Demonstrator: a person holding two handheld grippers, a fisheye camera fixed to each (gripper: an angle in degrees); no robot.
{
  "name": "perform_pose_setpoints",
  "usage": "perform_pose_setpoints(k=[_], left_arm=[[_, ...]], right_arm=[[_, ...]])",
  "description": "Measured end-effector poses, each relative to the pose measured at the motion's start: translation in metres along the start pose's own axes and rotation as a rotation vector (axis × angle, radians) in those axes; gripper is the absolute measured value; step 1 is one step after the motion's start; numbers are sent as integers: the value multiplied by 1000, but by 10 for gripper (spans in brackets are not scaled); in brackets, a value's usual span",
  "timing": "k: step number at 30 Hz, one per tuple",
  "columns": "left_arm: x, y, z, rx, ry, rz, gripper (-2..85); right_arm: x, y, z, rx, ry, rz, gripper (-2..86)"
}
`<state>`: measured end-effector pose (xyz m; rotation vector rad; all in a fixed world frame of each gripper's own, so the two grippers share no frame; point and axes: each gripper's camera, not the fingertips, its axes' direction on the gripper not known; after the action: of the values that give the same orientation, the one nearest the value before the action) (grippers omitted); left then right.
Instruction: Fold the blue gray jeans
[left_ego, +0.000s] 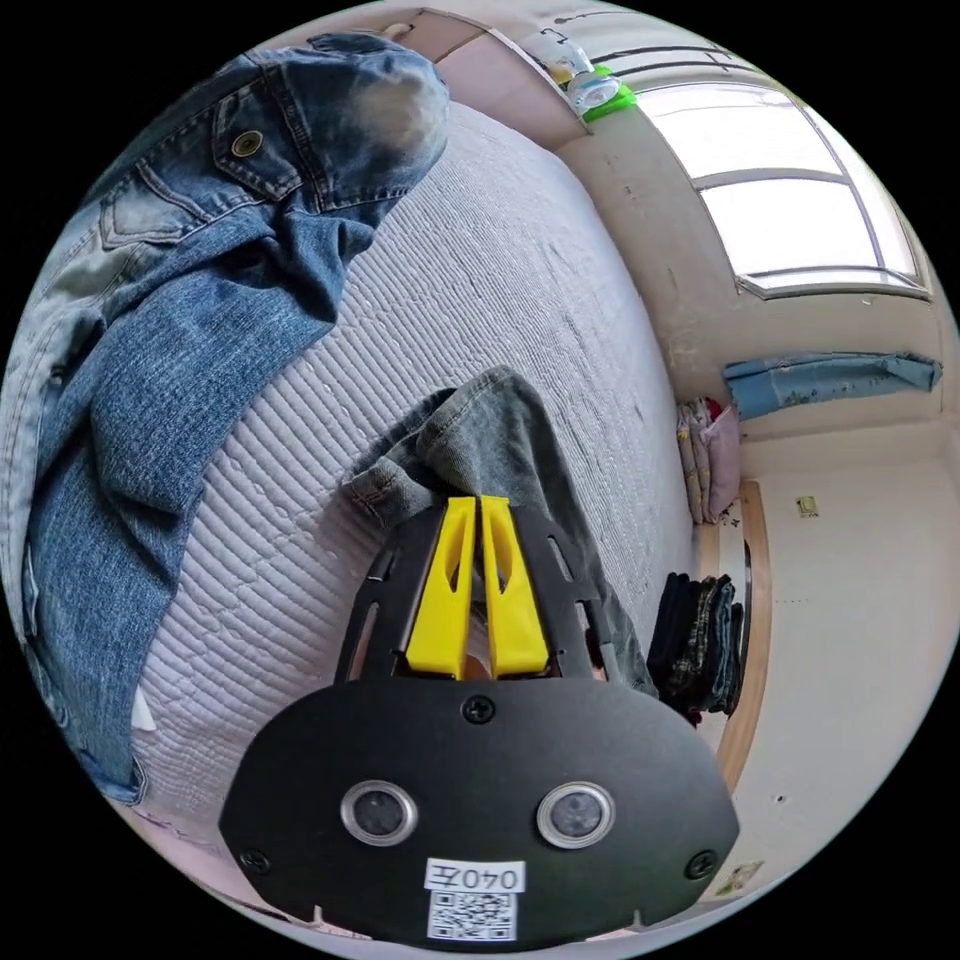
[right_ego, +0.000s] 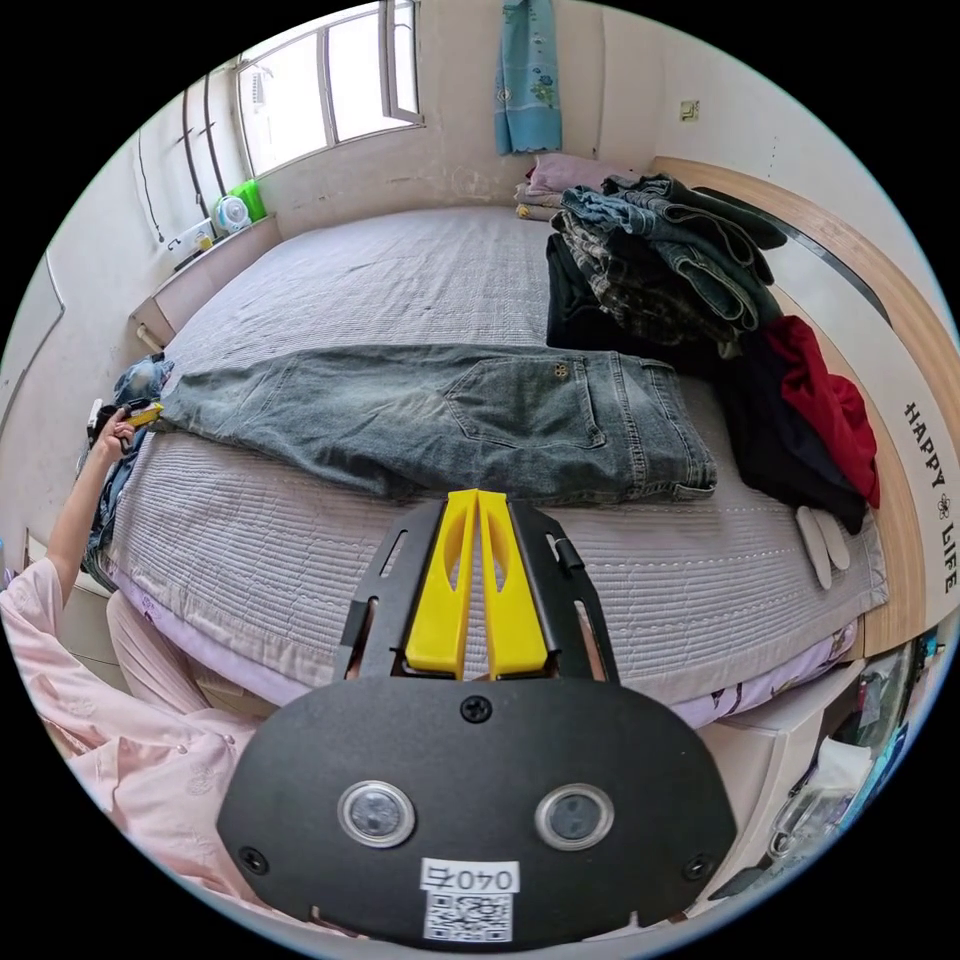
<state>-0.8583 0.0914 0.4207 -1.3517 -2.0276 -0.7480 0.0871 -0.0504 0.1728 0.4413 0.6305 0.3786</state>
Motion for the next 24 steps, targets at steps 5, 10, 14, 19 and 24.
perform_pose_setpoints(k=[5,10,14,19,24], left_arm=[[75,36,-30,101,-108,267,-8],[58,54,-9,97,-337,282,-11],[1,61,5,177,-524,68,-9],[61,138,20,355,-585,412,-9],[122,179,120,189,-690,695,-9]], right_arm=[[-2,-2,1,4,-2,-16,-10],[-4,-5,9,21,-38,-33,-10],[-1,-5,12,23,-65,-33,-10],[0,-19,27,14,-81,-52,-10],[-2,-55,74,-37,-4,-38,-10]])
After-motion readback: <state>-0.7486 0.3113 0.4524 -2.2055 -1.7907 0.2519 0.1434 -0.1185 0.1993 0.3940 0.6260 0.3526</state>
